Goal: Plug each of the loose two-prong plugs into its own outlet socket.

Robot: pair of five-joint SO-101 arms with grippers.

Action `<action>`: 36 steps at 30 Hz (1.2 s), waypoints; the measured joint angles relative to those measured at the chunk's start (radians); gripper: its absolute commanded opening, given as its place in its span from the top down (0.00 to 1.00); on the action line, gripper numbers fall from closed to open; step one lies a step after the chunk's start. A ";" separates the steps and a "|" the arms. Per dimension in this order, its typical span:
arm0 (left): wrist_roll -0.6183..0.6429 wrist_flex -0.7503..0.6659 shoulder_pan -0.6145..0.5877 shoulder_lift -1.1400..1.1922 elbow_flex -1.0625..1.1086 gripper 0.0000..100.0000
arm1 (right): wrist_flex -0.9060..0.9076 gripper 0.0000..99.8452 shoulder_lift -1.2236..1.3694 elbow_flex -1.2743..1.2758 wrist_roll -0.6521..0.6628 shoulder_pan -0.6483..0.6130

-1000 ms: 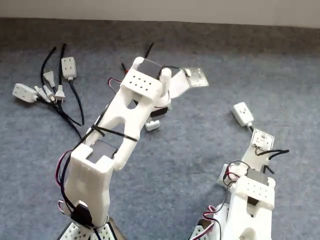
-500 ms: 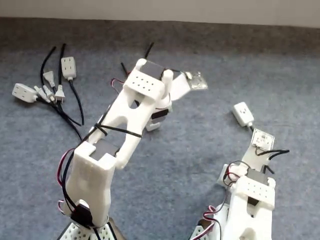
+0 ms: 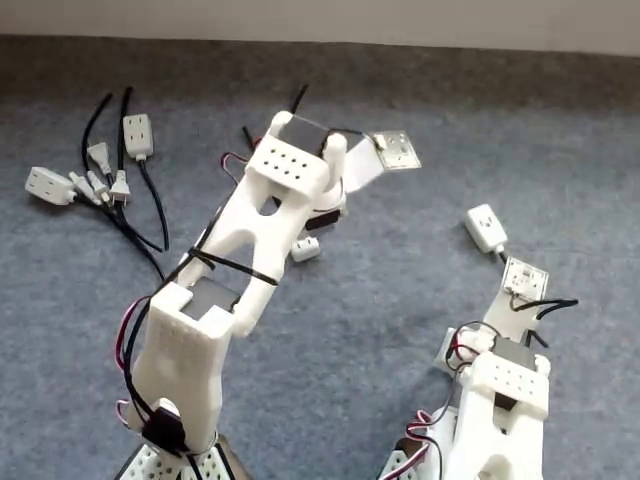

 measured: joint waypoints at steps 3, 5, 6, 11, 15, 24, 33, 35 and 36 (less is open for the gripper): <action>0.000 0.009 -0.006 0.035 0.000 0.99 | 0.000 0.99 0.000 0.000 0.000 0.000; 0.000 0.009 -0.014 0.071 0.000 0.99 | 0.000 0.99 0.000 0.000 0.000 0.000; 0.000 0.009 -0.015 0.086 0.000 0.99 | 0.000 0.99 0.000 0.000 0.000 0.000; -0.005 0.009 -0.011 0.123 -0.006 0.99 | 0.000 0.99 0.000 0.000 0.000 0.000; -0.003 0.009 -0.015 0.123 -0.008 0.99 | 0.000 0.99 0.000 0.000 0.000 0.000; 0.000 0.012 -0.015 0.186 -0.038 0.96 | 0.000 0.99 0.000 0.000 0.000 0.000; 0.069 0.058 -0.040 0.167 -0.133 0.80 | 0.000 0.99 0.000 0.000 0.000 0.000; 0.094 0.066 -0.055 0.126 -0.175 0.77 | -0.011 0.99 0.000 0.003 0.000 0.000; 0.103 0.069 -0.060 0.101 -0.195 0.77 | -0.021 0.99 0.002 0.005 0.000 0.000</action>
